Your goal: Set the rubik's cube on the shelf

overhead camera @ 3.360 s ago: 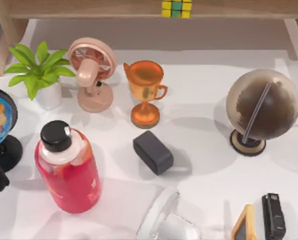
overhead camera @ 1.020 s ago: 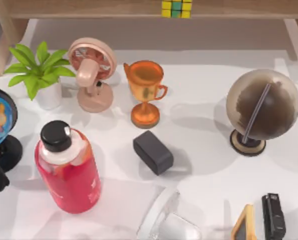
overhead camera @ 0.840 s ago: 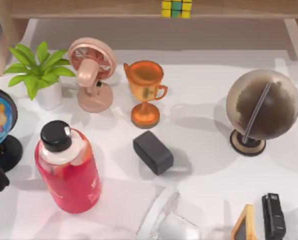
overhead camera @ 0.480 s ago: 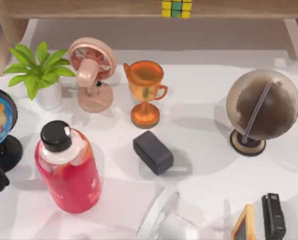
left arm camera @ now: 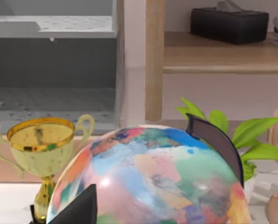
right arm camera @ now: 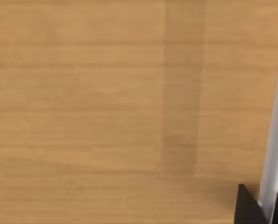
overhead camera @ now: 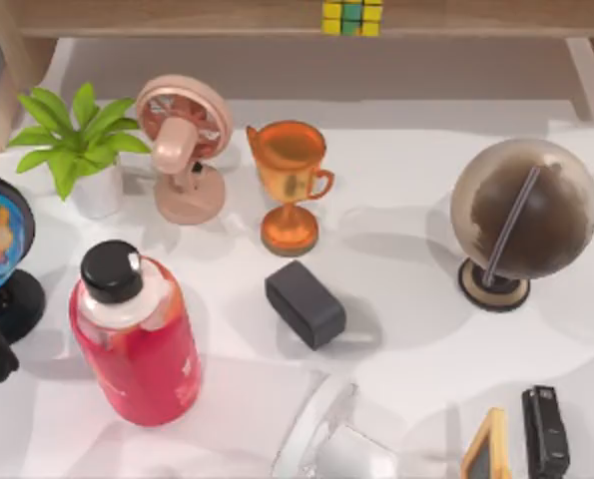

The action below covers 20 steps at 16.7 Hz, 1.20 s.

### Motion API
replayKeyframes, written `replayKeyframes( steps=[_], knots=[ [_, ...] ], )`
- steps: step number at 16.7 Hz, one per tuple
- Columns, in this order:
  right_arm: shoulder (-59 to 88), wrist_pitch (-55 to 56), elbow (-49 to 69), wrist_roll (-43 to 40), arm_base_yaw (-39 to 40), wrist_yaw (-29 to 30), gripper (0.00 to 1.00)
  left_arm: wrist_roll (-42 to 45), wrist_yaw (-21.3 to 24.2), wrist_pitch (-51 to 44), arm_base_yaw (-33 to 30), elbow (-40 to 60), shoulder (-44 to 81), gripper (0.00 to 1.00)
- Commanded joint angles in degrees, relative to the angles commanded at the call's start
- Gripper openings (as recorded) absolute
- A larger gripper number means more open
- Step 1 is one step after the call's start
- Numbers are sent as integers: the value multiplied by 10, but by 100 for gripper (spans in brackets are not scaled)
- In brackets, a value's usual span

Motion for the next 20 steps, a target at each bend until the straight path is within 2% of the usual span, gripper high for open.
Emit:
replayKeyframes(
  steps=[1,14,20],
  knots=[
    [0,0,0,0,0,0,0,0,0,0,0,0,0,100],
    [0,0,0,0,0,0,98,0,0,0,0,0,0,100],
    [0,0,0,0,0,0,100,0,0,0,0,0,0,100]
  ],
)
